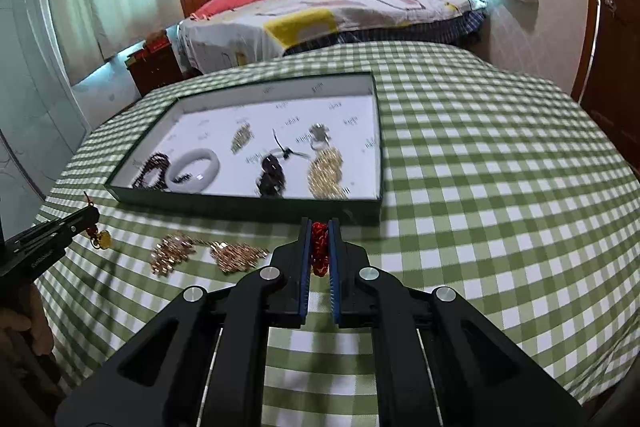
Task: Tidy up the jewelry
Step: 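Carry the red tassel and red knot charm into the tray and open both tools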
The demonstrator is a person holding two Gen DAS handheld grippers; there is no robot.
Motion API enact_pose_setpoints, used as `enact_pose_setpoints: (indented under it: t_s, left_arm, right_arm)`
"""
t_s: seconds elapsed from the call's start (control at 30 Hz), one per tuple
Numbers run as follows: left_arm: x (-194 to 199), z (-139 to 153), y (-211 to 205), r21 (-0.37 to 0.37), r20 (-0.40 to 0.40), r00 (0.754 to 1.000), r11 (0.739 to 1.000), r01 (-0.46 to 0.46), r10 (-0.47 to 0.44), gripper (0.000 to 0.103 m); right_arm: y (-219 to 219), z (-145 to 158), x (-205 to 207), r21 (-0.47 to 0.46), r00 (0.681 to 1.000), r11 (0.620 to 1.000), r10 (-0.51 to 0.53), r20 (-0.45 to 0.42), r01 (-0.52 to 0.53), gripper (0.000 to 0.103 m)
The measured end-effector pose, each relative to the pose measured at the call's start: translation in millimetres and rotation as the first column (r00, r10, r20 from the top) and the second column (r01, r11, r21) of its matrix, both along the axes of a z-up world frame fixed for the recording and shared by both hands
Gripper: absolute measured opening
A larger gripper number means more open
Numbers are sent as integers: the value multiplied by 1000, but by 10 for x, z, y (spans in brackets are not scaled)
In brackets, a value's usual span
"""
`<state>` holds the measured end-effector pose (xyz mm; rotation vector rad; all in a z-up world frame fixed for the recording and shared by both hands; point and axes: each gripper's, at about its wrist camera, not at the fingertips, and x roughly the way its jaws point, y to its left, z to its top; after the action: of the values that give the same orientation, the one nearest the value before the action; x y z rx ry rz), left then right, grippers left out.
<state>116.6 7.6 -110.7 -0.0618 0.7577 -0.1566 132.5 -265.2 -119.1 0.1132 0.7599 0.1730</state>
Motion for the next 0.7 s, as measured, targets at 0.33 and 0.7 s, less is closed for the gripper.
enact_pose_setpoints:
  t_s: [0.33, 0.7]
  left_arm:
    - [41, 260, -56, -27, 53, 999, 1000, 14, -12, 11]
    - [365, 521, -139, -38, 123, 992, 999, 29, -24, 11]
  right_arm:
    - [114, 252, 49, 13, 998, 999, 38, 55, -39, 8]
    - [318, 499, 383, 15, 987, 995, 95, 129, -97, 8]
